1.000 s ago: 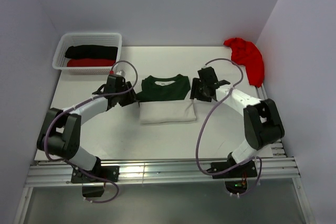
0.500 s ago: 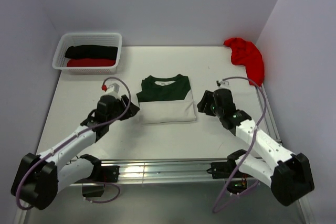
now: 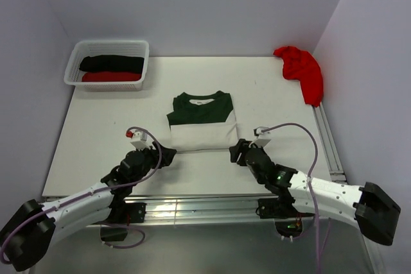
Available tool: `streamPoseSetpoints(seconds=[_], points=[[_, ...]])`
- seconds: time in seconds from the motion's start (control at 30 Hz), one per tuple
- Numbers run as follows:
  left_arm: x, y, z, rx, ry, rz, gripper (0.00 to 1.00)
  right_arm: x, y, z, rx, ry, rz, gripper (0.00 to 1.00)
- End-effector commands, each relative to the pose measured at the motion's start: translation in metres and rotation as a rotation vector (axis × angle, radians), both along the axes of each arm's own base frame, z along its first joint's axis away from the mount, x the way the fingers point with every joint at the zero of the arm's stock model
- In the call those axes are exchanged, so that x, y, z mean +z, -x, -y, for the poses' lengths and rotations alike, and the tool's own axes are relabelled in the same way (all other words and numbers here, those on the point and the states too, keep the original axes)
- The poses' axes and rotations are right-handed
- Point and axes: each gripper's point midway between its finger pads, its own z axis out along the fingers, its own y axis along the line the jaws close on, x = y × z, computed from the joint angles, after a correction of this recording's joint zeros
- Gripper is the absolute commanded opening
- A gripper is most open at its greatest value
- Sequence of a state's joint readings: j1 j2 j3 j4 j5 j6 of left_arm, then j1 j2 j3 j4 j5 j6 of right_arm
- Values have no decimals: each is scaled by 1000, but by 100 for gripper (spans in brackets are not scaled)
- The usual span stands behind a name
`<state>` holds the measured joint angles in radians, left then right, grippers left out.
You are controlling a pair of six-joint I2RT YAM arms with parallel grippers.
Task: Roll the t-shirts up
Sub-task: Roll the tshirt
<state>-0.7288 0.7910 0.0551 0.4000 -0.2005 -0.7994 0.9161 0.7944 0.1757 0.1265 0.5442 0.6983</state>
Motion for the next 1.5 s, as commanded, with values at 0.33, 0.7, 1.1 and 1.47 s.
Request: streamPoseSetpoints(seconds=[0.33,0.7,1.1,1.47], points=[[17,-16,3,51,6,157,60,8,-26,-3,-175,47,83,66],[-2,-18,4,55,-29,124,56,5,-34,-10,-96,8,89,60],[-19,-12,1,45,-42,106,56,-7,-40,-10,-53,4,71,60],[-27,-9,2,31,-35,94,54,-18,-39,2,-141,3,13,61]])
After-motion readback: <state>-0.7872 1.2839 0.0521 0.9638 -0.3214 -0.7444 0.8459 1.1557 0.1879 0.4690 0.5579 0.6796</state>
